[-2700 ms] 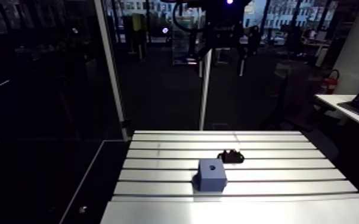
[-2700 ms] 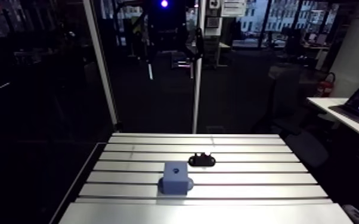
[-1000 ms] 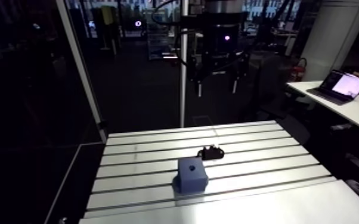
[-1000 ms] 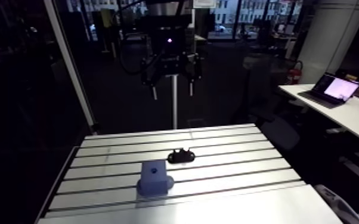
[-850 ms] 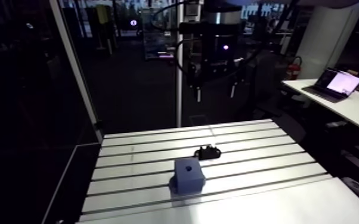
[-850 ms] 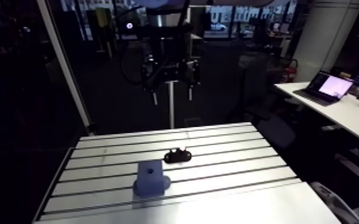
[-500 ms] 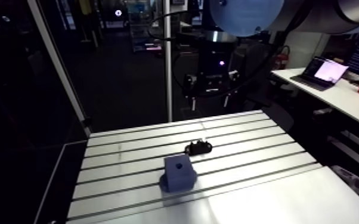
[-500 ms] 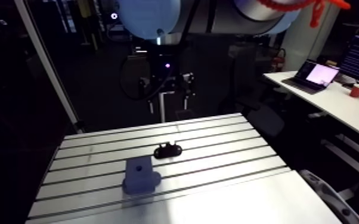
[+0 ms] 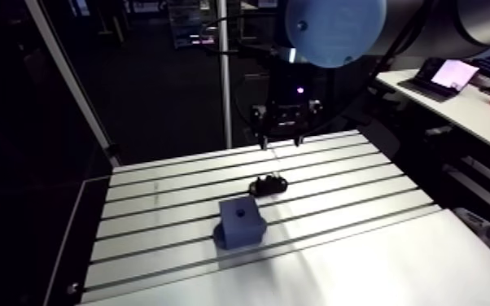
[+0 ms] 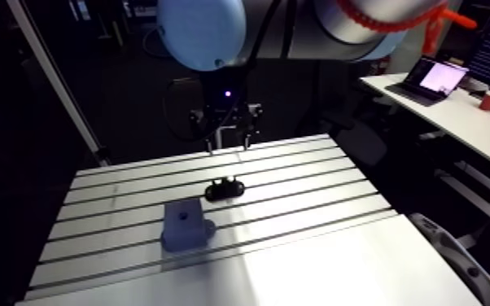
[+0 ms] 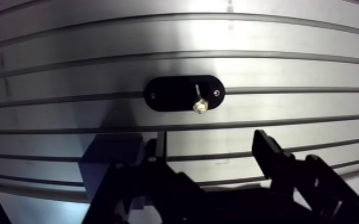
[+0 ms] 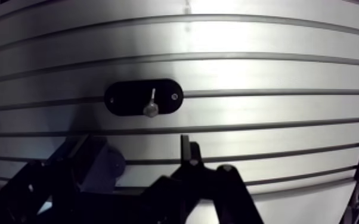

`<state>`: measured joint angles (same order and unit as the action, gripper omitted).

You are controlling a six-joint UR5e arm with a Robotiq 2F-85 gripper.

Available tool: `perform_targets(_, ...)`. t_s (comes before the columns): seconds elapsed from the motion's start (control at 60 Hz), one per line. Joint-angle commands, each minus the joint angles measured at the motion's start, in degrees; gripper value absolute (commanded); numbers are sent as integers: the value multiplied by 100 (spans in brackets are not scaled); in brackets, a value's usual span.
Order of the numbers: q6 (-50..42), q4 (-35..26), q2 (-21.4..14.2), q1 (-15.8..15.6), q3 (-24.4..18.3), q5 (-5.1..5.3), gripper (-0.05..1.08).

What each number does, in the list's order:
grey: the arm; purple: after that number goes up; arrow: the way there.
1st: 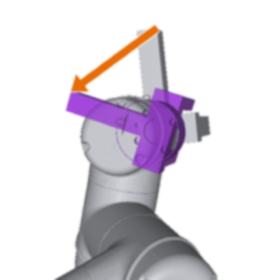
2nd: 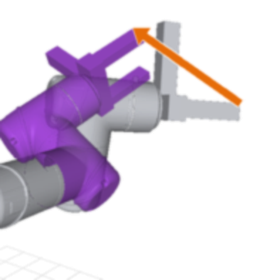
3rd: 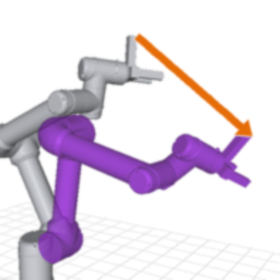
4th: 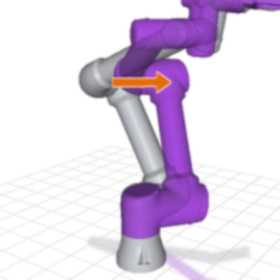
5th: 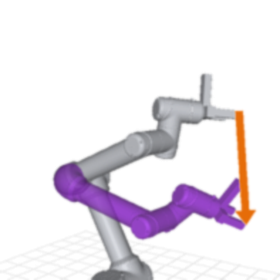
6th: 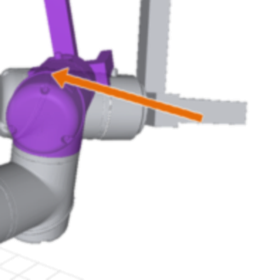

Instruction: Pick up the M10 bolt and insert it into the hex recess until seated.

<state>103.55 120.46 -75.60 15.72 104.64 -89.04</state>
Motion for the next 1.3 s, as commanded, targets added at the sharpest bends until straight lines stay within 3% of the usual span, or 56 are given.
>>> perform_targets(0.017, 46, 91, 136, 2, 76, 5, 32)
perform_targets(0.117, 73, 294, 147, 2, 128, 5, 38)
perform_targets(0.367, 73, 404, 216, 19, 236, -4, 44)
perform_targets(1.3, 109, 756, 471, 37, 369, -13, 53)
